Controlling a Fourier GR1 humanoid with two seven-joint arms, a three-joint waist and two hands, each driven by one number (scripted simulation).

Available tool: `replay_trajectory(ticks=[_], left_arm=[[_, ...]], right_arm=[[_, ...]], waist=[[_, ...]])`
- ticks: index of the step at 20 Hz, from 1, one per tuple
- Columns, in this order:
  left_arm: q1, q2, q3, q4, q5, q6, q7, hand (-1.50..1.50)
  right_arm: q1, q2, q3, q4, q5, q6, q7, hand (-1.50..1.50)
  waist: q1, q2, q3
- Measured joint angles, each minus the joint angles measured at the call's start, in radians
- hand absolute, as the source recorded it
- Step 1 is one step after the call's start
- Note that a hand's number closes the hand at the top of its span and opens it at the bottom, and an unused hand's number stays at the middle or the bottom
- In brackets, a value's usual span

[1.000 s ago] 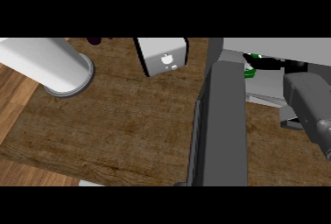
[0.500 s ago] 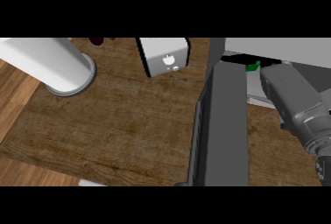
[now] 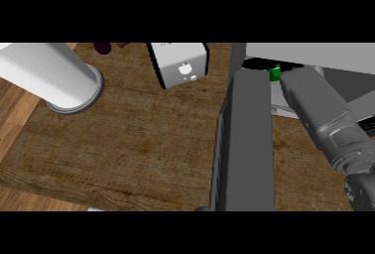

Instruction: Pick up the milk, place it into the microwave and close the microwave

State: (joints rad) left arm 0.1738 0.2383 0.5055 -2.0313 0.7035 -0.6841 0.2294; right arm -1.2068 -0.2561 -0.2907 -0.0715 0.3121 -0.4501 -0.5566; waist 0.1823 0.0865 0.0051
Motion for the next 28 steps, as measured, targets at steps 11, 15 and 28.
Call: replay_trajectory(ticks=[11, 15, 28], left_arm=[[0.049, -0.07, -0.046, 0.012, -0.07, -0.039, -0.02, -1.5], [0.06, -0.112, -0.077, 0.008, -0.115, -0.059, -0.04, -1.5], [0.101, -0.179, -0.228, 0.088, -0.229, -0.244, -0.088, -1.5]], right_arm=[[0.035, 0.015, -0.043, -0.019, -0.032, -0.027, -0.035, -1.5], [0.071, 0.004, -0.055, -0.025, -0.044, 0.016, -0.07, -1.5], [0.211, 0.011, -0.136, -0.044, -0.151, 0.431, -0.216, -1.5]], waist=[[-0.047, -0.022, 0.0], [-0.071, -0.035, -0.001], [-0.141, -0.067, -0.003]])
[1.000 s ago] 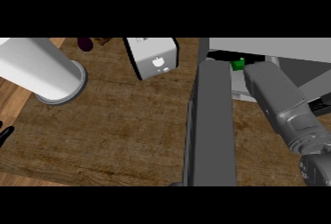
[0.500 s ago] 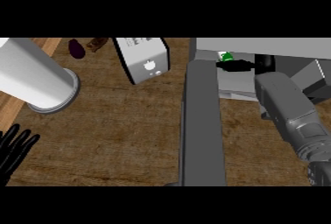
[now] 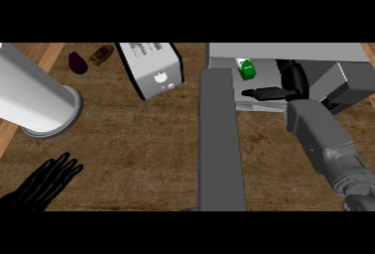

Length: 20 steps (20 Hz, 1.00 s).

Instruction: Pick up the milk, place it into the microwave and close the microwave

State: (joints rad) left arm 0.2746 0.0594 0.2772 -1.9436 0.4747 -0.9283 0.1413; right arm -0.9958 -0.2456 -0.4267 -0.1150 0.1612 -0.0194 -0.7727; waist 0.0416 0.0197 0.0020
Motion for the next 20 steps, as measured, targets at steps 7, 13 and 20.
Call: replay_trajectory(ticks=[7, 13, 20], left_arm=[[-0.026, -0.041, -0.082, 0.043, -0.18, -0.015, -0.071, -1.5], [-0.086, -0.055, -0.139, 0.129, -0.328, 0.018, -0.153, 1.5], [-0.147, -0.058, -0.216, 0.207, -0.456, 0.099, -0.234, 1.5]], right_arm=[[0.117, 0.096, -0.01, -0.025, -0.042, 0.138, -0.076, -1.5], [0.26, 0.161, 0.038, -0.081, -0.033, 0.182, -0.119, -1.5], [0.478, 0.172, 0.093, -0.186, -0.015, 0.171, -0.151, -1.5]], waist=[[-0.032, -0.017, -0.002], [-0.063, -0.028, -0.004], [-0.09, -0.035, -0.006]])
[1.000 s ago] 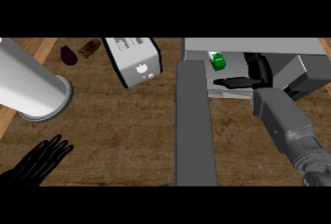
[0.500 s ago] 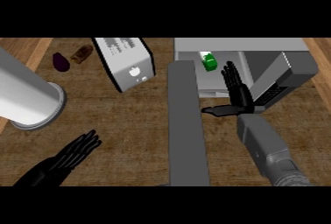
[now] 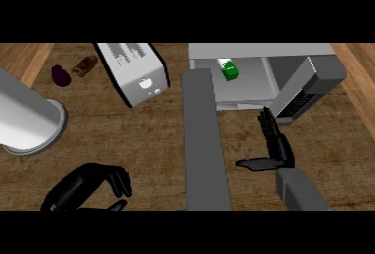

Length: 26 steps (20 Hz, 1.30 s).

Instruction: Pick up the milk, place it into the microwave and close the microwave

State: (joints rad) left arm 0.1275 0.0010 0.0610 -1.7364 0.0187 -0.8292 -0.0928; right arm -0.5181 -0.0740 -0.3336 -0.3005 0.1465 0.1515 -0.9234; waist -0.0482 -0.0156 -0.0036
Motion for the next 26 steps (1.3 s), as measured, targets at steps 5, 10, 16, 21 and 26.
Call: replay_trajectory(ticks=[5, 10, 16, 21, 26], left_arm=[[-0.064, -0.001, -0.051, 0.085, -0.103, 0.06, -0.039, 1.5], [-0.119, 0.003, -0.122, 0.167, -0.216, 0.101, -0.109, 1.5], [-0.195, 0.0, -0.258, 0.29, -0.283, 0.243, -0.18, 1.5], [-0.242, 0.001, -0.397, 0.397, -0.276, 0.383, -0.253, 1.5], [-0.282, 0.003, -0.566, 0.487, -0.231, 0.499, -0.256, 1.5]], right_arm=[[0.172, -0.016, 0.021, -0.115, -0.009, 0.021, -0.026, -1.5], [0.346, -0.056, 0.029, -0.275, -0.045, 0.06, -0.019, -1.5], [0.561, -0.087, 0.051, -0.532, -0.114, 0.128, 0.022, -1.5], [0.724, -0.115, 0.075, -0.761, -0.189, 0.196, 0.066, -1.5], [0.832, -0.137, 0.11, -0.971, -0.277, 0.261, 0.135, -1.5]], waist=[[-0.017, 0.0, -0.001], [-0.019, 0.002, -0.002], [-0.014, 0.007, -0.002], [-0.009, 0.01, -0.001], [-0.014, 0.013, -0.001]])
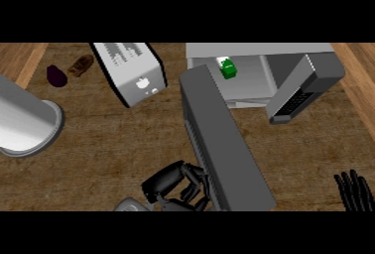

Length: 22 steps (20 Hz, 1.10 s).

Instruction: Pick up the milk, place it into the microwave and close the microwave

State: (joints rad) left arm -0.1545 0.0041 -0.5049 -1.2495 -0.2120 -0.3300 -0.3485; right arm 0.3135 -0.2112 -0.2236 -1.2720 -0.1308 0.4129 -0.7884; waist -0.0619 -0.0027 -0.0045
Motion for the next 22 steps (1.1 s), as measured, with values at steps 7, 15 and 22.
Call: replay_trajectory(ticks=[7, 15, 22], left_arm=[[-0.09, 0.006, -0.232, 0.071, 0.139, 0.253, 0.05, 1.5], [-0.238, 0.024, -0.406, 0.121, 0.301, 0.527, 0.104, 1.5], [-0.351, 0.024, -0.474, 0.15, 0.414, 0.702, 0.133, 1.5]], right_arm=[[0.096, -0.032, 0.061, -0.263, -0.117, 0.07, 0.119, -1.5], [0.127, -0.067, 0.123, -0.481, -0.208, 0.117, 0.239, -1.5], [0.138, -0.101, 0.157, -0.599, -0.262, 0.151, 0.313, -1.5]], waist=[[-0.017, 0.005, -0.001], [-0.053, 0.014, -0.001], [-0.092, 0.025, -0.001]])
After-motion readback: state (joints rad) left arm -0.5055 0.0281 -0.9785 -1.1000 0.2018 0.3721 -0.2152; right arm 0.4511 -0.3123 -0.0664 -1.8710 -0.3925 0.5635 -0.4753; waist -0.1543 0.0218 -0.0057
